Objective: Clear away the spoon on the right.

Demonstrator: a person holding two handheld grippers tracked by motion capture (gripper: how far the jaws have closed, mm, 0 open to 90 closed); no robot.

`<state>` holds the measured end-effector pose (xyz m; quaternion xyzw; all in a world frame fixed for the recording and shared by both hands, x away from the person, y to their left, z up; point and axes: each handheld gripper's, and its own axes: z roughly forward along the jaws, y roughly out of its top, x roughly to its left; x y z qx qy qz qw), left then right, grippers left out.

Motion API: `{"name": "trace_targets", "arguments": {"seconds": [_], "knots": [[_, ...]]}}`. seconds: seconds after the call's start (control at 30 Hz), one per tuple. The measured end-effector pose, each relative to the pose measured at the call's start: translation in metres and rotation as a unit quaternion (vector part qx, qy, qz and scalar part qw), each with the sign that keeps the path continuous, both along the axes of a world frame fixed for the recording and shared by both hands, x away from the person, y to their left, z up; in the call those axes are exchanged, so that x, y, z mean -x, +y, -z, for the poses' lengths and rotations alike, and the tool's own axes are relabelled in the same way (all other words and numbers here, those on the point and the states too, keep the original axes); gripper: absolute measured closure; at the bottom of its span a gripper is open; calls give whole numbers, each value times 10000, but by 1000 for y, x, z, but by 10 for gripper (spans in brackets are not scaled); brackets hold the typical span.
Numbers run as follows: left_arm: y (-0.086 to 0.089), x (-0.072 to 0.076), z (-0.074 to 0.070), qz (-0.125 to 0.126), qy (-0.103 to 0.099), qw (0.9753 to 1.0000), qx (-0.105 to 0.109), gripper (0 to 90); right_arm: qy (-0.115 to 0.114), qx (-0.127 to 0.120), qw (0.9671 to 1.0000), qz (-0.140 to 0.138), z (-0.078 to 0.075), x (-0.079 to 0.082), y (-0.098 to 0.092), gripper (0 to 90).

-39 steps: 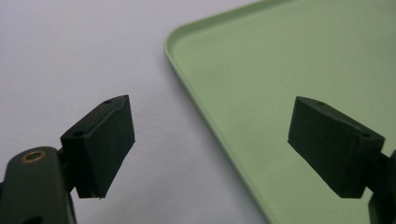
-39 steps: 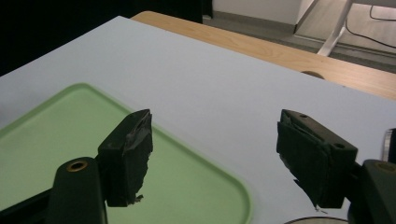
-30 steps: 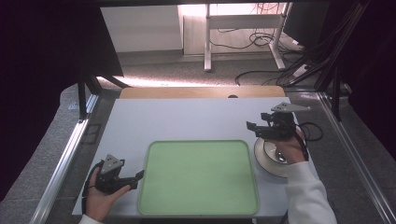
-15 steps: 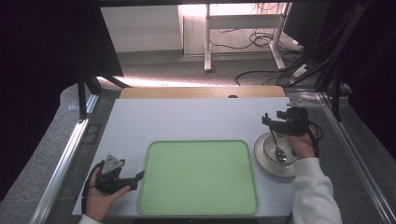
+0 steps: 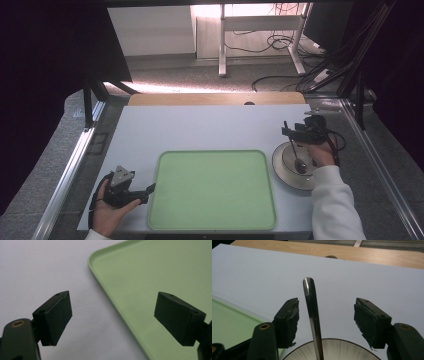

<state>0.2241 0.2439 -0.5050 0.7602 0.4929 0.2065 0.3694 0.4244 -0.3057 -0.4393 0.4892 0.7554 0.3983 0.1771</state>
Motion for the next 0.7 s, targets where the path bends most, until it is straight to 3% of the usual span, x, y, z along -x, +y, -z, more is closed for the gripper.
{"name": "trace_targets", "arguments": {"seconds": [0.23, 0.47, 0.7], "knots": [[3, -1, 1, -44, 16, 10000, 40, 142, 325, 209, 9992, -48, 11, -5, 3, 527], [1, -1, 2, 21, 30, 10000, -7, 143, 424, 167, 9989, -124, 13, -4, -1, 802], [7, 2, 0, -65, 4, 10000, 27, 144, 341, 67, 9993, -139, 8, -3, -4, 837]]}}
